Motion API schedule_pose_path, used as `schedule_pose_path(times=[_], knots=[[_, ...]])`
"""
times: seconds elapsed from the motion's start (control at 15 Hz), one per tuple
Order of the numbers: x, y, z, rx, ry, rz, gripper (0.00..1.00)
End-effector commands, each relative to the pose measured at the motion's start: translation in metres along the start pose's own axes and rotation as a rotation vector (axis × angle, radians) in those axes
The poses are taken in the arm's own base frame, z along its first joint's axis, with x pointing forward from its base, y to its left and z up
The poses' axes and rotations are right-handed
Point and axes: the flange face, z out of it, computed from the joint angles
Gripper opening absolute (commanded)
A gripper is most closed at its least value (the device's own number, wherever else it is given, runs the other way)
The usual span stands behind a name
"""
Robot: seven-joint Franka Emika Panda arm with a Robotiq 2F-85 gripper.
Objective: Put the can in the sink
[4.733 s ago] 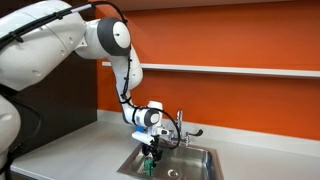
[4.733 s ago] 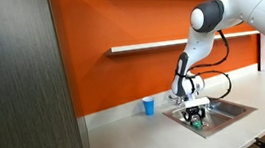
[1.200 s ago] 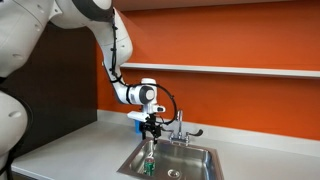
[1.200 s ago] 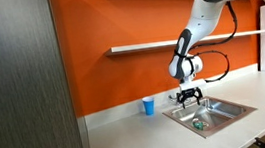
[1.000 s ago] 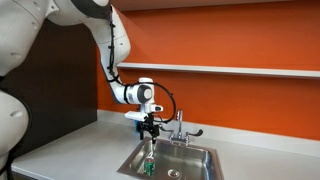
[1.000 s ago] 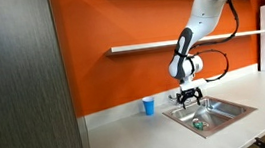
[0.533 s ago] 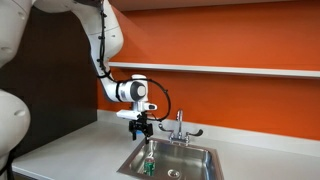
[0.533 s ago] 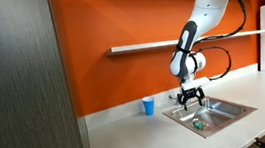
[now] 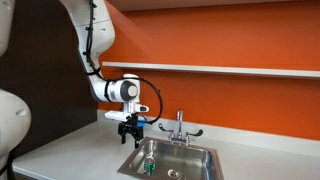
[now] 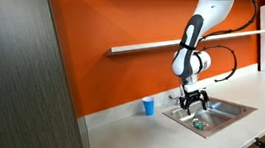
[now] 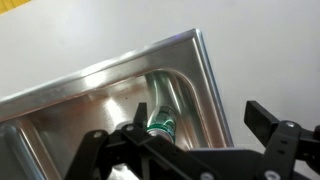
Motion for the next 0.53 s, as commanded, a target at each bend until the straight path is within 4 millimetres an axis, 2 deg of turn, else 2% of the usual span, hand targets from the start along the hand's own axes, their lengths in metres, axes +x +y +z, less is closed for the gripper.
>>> schedule_pose_path(times=[0.0,0.07,0.47], knots=[[-0.025,-0.007,-0.011,-0.013,-0.007,0.002,1.00],[-0.009,-0.004,0.000,0.002,-0.008,-0.005,1.00],[-0.011,-0.004,0.002,0.001,-0.013,-0.006,1.00]])
